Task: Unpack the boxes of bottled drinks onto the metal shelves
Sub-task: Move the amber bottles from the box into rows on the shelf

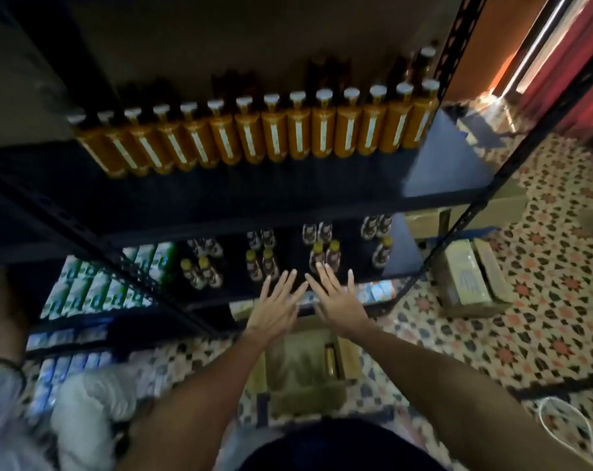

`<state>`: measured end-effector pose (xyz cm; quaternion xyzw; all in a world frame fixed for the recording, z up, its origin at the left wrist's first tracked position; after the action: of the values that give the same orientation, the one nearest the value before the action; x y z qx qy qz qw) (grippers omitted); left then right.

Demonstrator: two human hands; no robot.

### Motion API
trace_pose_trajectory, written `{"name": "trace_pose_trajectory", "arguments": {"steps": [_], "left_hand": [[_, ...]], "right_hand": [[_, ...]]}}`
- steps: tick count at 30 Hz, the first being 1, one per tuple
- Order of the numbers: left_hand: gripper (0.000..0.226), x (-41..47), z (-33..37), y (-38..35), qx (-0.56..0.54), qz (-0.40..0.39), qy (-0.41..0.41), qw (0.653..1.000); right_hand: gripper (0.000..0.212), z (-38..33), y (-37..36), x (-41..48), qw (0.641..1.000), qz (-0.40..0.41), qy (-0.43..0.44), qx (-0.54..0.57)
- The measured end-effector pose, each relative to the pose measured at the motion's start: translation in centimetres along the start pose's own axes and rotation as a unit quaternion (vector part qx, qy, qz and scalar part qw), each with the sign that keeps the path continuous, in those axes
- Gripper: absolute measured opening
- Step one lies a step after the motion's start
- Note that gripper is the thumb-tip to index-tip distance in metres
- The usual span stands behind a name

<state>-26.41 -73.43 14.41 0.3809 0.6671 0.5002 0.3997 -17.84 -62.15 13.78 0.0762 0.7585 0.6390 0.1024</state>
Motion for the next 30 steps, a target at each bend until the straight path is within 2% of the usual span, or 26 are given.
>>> {"name": "trace_pose_trajectory", "arguments": {"steps": [3,7,9,12,18,23,27,30], "left_hand": [[0.064,-1.5,1.6,-4.1,0.006,-0.073,-0.036,0.997],[0.056,-2.0,3.3,-8.6,-0.066,-0.132,-0.034,0.988],[0.058,-1.6,4.9,-11.9,-0.101,-0.178,-0.031,0.978],[0.062,-1.2,6.5,-17.1,-0.155,-0.216,-0.006,0.964],[0.059,-0.5,9.5,-27.3,-0.183,-0.225,-0.042,0.956],[0.059,1.6,11.1,-37.6,-0.209,-0.244,-0.016,0.947],[0.057,3.2,12.4,-46.7,-0.204,-0.269,-0.024,0.941],[0.057,4.2,12.8,-51.3,-0.192,-0.277,-0.035,0.941]], "right_hand": [[0.065,-0.3,-4.3,-2.4,0.997,-0.075,0.001,0.017],[0.062,-0.1,-9.5,-4.4,0.982,-0.138,-0.046,0.119],[0.059,0.1,-12.9,-5.5,0.963,-0.192,-0.085,0.168],[0.043,1.2,-17.4,-6.6,0.939,-0.219,-0.149,0.220],[0.026,3.1,-31.9,-8.0,0.867,-0.315,-0.263,0.283],[0.028,5.1,-42.9,-7.1,0.858,-0.304,-0.283,0.303],[0.027,7.2,-52.4,-5.7,0.831,-0.302,-0.324,0.338],[0.032,8.2,-56.1,-4.2,0.818,-0.285,-0.336,0.370]]}}
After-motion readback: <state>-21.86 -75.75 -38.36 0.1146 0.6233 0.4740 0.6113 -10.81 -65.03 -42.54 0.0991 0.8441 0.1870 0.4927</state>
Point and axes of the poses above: each hand's wrist, its own x-axis towards the middle knuckle, its own y-axis out of the back of the hand, z = x × y, the point moved 7 cm from there along x, towards the middle knuckle, and after that the axes turned 5 degrees about x, right-handed, at the moved point
